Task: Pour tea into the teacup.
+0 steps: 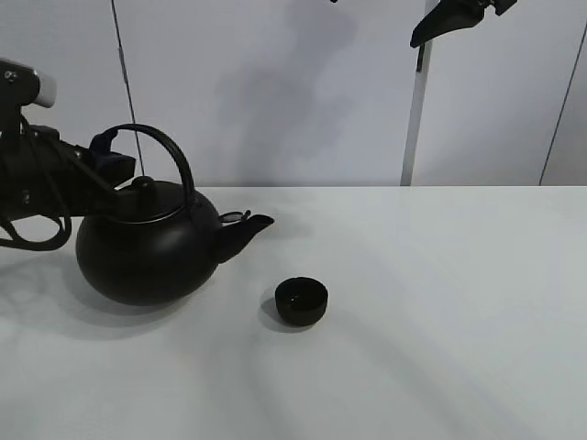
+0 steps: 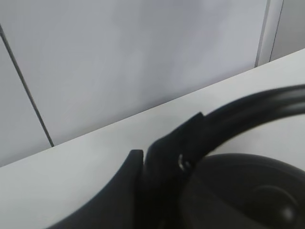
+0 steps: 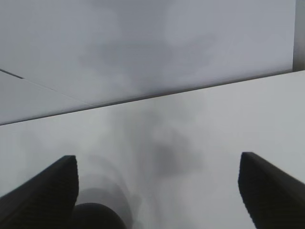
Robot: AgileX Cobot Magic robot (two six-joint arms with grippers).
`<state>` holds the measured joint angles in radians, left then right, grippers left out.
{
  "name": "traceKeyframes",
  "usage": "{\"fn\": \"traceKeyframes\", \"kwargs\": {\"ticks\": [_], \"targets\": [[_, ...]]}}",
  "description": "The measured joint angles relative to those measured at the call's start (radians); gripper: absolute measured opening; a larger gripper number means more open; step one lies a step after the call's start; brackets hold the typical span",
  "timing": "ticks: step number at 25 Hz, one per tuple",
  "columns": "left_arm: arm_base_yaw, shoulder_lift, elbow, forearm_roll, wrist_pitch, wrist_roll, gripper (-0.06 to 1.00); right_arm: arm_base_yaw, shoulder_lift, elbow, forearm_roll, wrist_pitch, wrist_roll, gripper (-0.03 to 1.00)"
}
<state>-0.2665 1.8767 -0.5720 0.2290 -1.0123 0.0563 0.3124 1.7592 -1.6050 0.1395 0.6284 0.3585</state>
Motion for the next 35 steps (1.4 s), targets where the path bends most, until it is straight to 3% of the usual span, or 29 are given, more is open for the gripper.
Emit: {"fn": "traceKeyframes", "kwargs": {"ticks": [13,35], "targets": [[-0.08,0.0,-0.16,0.042,0.202,-0.016,0.1,0.0,0.0,0.0,0.0,0.0,0.0,0.63],[-0.08,0.001,-0.175,0.04,0.243,0.074,0.1,0.0,0.0,0.0,0.0,-0.004,0.0,0.63]]}}
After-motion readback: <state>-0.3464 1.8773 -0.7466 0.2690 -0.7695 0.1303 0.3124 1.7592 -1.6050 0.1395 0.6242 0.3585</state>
